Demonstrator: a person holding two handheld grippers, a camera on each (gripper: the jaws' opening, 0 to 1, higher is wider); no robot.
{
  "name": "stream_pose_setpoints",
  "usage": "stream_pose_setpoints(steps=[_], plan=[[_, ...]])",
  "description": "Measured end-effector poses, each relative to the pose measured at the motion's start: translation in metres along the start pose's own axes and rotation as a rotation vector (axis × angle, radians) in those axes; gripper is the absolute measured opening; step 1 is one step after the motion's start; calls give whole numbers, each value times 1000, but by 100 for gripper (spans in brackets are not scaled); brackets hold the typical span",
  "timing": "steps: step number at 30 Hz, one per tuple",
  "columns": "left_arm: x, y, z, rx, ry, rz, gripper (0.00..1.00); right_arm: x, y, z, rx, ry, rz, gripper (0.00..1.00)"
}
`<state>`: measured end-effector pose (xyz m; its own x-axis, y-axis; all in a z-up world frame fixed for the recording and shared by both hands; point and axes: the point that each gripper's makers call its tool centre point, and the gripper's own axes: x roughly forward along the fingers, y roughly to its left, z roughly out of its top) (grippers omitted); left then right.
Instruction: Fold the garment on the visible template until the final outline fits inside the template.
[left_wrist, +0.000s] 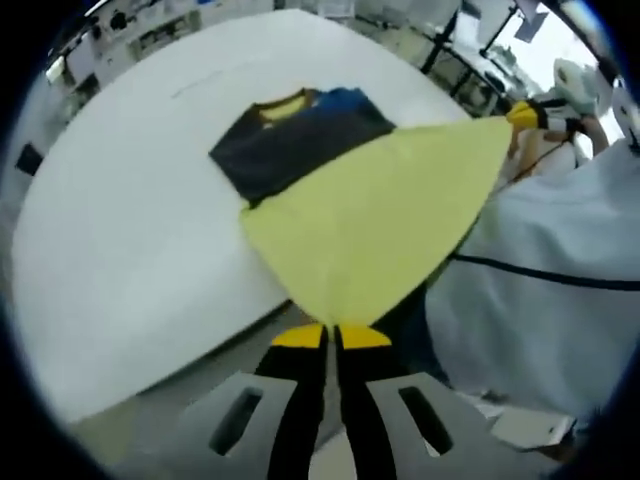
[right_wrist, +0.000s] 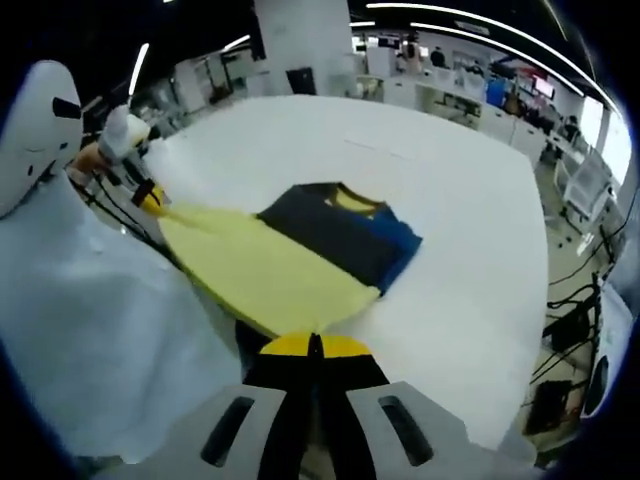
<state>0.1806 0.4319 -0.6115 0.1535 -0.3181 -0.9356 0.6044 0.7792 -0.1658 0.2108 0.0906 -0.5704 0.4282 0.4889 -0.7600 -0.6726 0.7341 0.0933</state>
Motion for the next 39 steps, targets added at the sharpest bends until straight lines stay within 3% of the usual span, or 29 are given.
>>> stream_pose_setpoints(steps=[17, 39], plan=[[-15, -8, -6, 38, 6, 7, 0, -11, 14, -9, -9, 38, 16, 1], [-17, 12, 12, 32, -115, 92, 0, -6, 0, 14, -42, -25, -13, 1]])
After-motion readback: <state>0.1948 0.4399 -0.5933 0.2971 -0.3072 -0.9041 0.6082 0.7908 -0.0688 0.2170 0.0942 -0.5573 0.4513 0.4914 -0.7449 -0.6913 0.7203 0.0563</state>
